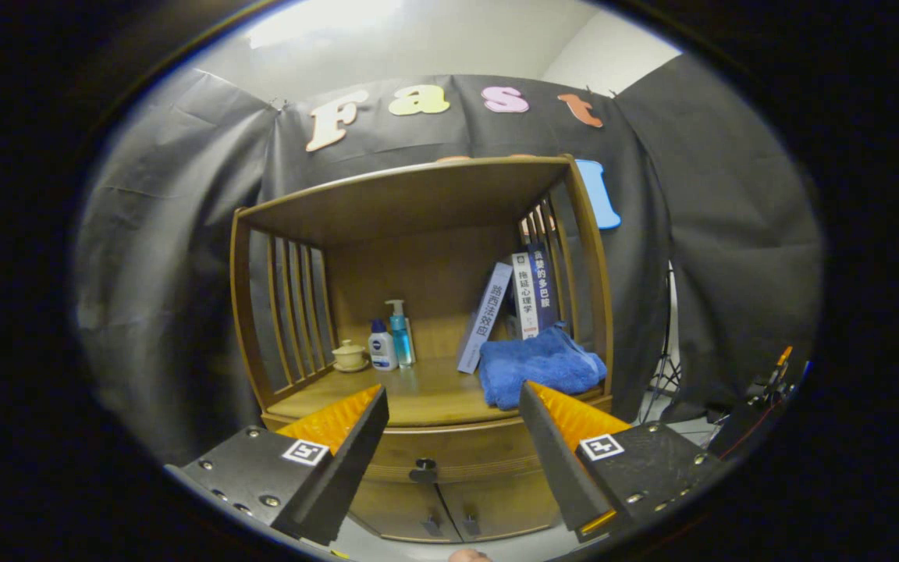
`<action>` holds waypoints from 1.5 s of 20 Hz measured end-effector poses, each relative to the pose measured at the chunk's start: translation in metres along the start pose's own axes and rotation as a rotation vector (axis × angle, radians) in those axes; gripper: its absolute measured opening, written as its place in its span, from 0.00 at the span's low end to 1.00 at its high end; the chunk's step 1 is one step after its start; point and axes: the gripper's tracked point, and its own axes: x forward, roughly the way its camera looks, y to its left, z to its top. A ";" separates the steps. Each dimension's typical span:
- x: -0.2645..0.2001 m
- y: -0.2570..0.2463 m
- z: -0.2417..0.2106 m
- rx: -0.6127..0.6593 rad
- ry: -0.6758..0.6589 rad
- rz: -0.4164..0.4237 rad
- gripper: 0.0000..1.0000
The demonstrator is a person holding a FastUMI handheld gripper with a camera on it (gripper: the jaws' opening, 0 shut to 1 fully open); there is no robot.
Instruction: Pull open the drawer, take out the items inside it, and place them on the countertop above the cabinet.
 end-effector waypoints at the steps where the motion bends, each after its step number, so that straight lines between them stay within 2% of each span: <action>1: -0.001 0.004 0.000 -0.013 -0.005 0.009 1.00; 10: 0.014 0.035 -0.025 -0.039 0.025 0.054 1.00; 13: 0.024 0.053 -0.034 -0.042 0.003 0.119 1.00; 16: 0.040 0.050 -0.046 -0.087 -0.011 0.100 1.00; 19: 0.060 0.046 -0.076 -0.121 0.032 0.083 1.00; 25: 0.092 0.042 -0.133 -0.044 0.142 0.064 1.00; 30: 0.106 0.034 -0.177 -0.045 0.206 0.034 1.00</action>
